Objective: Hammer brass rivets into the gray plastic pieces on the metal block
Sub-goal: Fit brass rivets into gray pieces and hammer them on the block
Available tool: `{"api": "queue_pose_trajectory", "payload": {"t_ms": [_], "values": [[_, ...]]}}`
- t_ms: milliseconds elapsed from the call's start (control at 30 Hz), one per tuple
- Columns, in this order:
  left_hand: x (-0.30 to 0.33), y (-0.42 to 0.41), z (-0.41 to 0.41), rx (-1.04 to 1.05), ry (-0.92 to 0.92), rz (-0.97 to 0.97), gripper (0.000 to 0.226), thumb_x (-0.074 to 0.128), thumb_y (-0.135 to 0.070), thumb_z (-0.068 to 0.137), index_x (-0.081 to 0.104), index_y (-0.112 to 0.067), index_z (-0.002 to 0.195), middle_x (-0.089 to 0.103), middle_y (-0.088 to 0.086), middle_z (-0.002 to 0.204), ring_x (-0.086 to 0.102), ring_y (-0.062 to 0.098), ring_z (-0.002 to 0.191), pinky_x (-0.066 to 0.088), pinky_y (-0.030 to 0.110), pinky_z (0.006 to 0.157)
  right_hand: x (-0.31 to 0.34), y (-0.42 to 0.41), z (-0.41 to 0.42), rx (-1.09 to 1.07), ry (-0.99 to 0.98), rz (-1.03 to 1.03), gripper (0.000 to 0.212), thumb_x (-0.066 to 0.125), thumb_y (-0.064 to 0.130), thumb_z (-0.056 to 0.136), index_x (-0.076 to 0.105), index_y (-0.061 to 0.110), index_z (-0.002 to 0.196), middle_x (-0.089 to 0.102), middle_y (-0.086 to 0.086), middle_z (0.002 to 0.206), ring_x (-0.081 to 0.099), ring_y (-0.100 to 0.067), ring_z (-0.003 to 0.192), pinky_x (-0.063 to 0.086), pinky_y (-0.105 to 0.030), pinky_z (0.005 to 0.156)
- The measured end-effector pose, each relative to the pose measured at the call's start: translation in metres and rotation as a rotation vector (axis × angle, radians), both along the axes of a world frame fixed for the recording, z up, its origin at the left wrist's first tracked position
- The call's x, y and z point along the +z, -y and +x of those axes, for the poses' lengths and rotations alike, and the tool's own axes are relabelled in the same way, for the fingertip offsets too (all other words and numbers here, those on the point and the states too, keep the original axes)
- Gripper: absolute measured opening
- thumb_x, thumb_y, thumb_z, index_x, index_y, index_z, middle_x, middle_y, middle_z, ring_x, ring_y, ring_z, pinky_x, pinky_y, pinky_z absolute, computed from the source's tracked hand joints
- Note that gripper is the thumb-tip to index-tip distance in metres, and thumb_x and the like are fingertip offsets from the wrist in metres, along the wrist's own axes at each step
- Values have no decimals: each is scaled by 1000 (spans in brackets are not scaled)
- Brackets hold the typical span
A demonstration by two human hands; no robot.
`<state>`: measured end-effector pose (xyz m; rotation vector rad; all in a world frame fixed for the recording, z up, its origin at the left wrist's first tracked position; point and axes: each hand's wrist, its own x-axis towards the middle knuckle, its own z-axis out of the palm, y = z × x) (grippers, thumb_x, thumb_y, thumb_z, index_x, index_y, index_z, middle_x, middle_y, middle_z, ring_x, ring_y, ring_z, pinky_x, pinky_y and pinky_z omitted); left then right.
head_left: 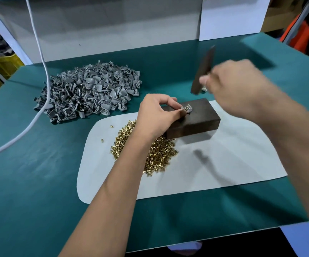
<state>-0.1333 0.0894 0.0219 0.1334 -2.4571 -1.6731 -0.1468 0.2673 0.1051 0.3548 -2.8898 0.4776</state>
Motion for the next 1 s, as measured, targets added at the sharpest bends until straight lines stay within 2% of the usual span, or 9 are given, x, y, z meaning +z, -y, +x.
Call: {"api": "queue_pose_trajectory", "payload": {"t_ms": [100,233,300,400,567,633,733,867,1000], "values": [[0,1,-1,1,7,-12,11,90,-14,74,80,-16,76,76,-4,106,70,3,102,54,31,100,-11,4,6,-9,-251,-127,37,38,45,106,56,16,91,58,-13,80,49,-38,69,35,-36,64],[1,0,1,-6,-14,2,11,89,-10,75,78,-15,73,76,0,104,71,3,101,56,34,99,-22,10,7,22,128,148,32,43,43,106,48,22,82,59,-15,88,47,-35,78,38,-37,69],[1,0,1,-4,-15,-7,13,90,-13,75,78,-18,72,76,-1,106,70,2,101,54,32,100,-11,5,4,5,35,124,35,42,47,104,47,22,80,57,-14,83,49,-37,75,41,-39,67],[0,1,-1,-3,-7,-14,15,91,-15,73,77,-21,70,76,-4,107,70,2,103,52,32,102,-8,3,8,21,-269,-144,39,35,50,102,53,17,90,61,-16,84,52,-40,70,43,-40,64],[0,1,0,-23,-19,9,15,90,-11,74,78,-19,70,76,2,105,71,2,103,55,35,100,-21,13,11,34,177,143,38,43,40,107,40,21,74,59,-13,87,47,-37,78,38,-38,69],[1,2,0,-14,-12,0,13,90,-12,73,79,-18,72,76,0,106,70,3,104,53,35,102,-10,11,9,33,97,135,41,45,44,105,41,21,71,55,-11,80,48,-37,77,37,-37,67],[0,2,0,-12,-1,0,15,90,-13,73,77,-20,71,75,-2,107,69,2,105,52,35,104,-7,13,10,13,-175,-126,32,43,45,105,53,20,88,61,-17,89,54,-43,79,40,-39,67],[2,1,1,-26,-20,1,16,89,-10,74,77,-20,70,75,3,106,70,5,106,53,36,103,-19,22,9,-4,179,105,28,44,38,107,47,22,85,61,-17,97,49,-37,82,36,-37,71],[2,1,2,-13,-9,7,17,90,-13,74,76,-22,69,75,-1,106,69,3,105,51,35,105,-2,13,5,-10,6,59,39,45,44,105,46,21,74,54,-13,82,48,-37,76,38,-38,68]]}}
